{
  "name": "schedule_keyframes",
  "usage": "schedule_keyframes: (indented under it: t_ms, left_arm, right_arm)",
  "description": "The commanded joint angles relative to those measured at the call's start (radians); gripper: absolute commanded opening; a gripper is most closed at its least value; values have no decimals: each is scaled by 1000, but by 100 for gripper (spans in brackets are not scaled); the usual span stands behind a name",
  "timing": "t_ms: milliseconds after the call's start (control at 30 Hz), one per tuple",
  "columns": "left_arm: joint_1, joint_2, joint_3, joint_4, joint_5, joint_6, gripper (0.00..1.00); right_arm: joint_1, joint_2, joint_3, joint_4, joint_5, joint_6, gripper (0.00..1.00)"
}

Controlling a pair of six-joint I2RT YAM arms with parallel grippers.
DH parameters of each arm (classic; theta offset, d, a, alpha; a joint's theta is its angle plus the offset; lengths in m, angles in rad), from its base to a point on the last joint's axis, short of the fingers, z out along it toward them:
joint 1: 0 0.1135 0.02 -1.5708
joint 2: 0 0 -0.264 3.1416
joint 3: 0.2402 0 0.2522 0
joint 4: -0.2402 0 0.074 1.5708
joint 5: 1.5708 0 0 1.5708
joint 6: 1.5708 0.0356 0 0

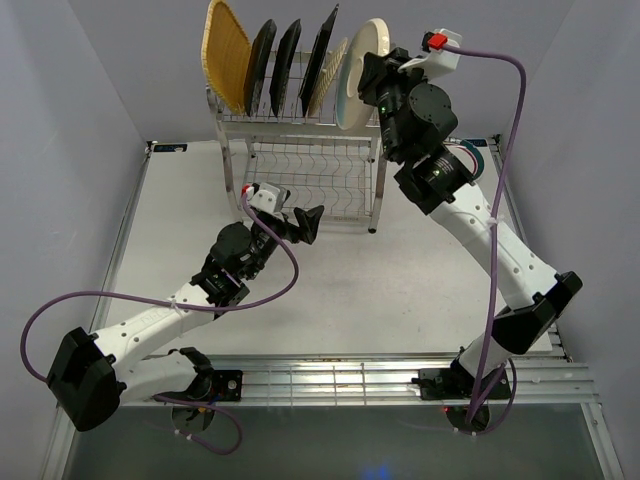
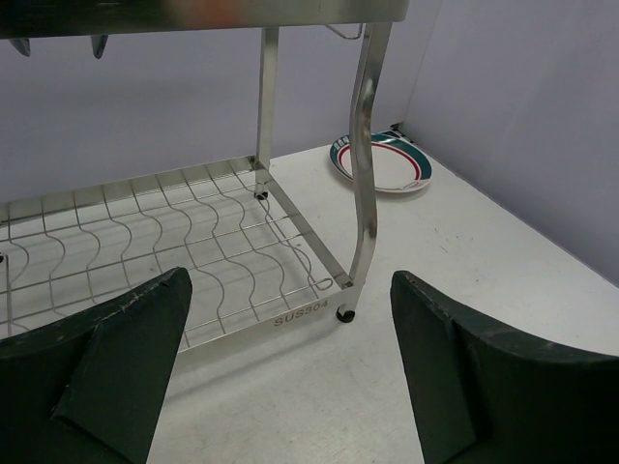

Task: Load the plates into the dish rack
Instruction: Insert the plate into the dish rack.

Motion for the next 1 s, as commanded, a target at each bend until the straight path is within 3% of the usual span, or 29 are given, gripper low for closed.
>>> schedule_keyframes:
  t_ms: [0, 133, 433, 967]
  left_arm:
    - [-3, -33, -9, 17, 16, 6, 94]
    - [-3, -36, -9, 17, 19, 6, 94]
    - [-3, -28, -9, 17, 23, 6, 94]
    - [-2, -16, -6, 19, 31, 12, 94]
  right_arm:
    - [-30, -1, 86, 188, -22, 87, 8]
    - [-59, 30, 83, 225, -24, 118, 8]
    - [-73, 174, 269, 218, -19, 23, 8]
    - [-82, 352, 448, 225, -31, -138, 8]
